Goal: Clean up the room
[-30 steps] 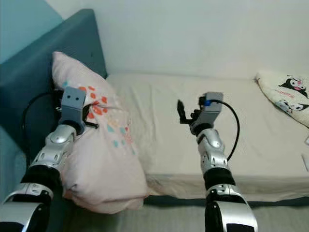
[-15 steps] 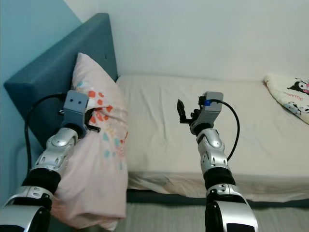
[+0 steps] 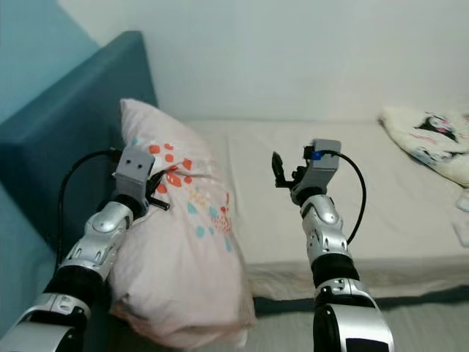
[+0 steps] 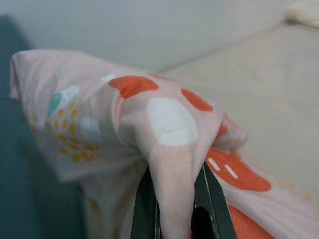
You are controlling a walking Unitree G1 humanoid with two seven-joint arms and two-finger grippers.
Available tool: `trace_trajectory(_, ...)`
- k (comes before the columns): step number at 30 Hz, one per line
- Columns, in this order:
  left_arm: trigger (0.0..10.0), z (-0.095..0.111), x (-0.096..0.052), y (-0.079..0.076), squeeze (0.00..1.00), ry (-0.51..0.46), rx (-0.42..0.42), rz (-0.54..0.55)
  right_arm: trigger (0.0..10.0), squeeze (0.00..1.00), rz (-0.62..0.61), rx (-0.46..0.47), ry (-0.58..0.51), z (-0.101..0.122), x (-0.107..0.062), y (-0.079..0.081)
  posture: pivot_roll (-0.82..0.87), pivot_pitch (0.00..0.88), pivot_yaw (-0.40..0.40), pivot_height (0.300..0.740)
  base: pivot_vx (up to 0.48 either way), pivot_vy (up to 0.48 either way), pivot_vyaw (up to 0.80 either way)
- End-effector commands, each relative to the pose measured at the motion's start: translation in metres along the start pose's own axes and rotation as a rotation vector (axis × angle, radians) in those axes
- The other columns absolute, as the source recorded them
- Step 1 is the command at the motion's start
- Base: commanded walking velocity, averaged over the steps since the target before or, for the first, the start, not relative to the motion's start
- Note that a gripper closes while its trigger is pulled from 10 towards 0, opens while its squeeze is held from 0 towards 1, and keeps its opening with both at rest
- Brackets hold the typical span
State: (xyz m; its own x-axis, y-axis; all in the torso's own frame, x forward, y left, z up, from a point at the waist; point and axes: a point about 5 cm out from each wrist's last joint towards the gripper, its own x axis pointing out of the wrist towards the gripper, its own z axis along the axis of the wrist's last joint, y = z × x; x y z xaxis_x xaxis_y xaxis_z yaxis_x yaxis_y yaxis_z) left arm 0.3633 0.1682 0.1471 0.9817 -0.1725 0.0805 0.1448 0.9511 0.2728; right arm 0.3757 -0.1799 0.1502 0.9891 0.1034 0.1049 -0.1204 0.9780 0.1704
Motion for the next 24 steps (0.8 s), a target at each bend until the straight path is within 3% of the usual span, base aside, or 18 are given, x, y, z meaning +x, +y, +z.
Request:
trace_trajectory(1, 10.0, 0.0214, 0.0054, 0.0037, 0.00, -0.094, 0.012, 0.035, 10.0, 0.00, 0.004, 0.010, -0.001, 0.0002, 0.0014, 0.0028, -0.11, 0.000, -0.029, 0.740, 0.259, 0.000, 0.00)
trace_trajectory(8, 10.0, 0.0198, 0.0053, -0.0015, 0.00, -0.079, -0.009, 0.048, 10.0, 0.00, -0.001, 0.012, 0.002, -0.0008, 0.0012, 0.0035, -0.11, 0.000, -0.028, 0.740, 0.259, 0.000, 0.00)
trace_trajectory(24, 10.0, 0.0183, 0.0055, 0.0023, 0.00, -0.057, -0.011, 0.086, 10.0, 0.00, 0.017, 0.024, -0.006, -0.0017, 0.0001, 0.0069, -0.10, 0.000, -0.024, 0.740, 0.266, 0.000, 0.00)
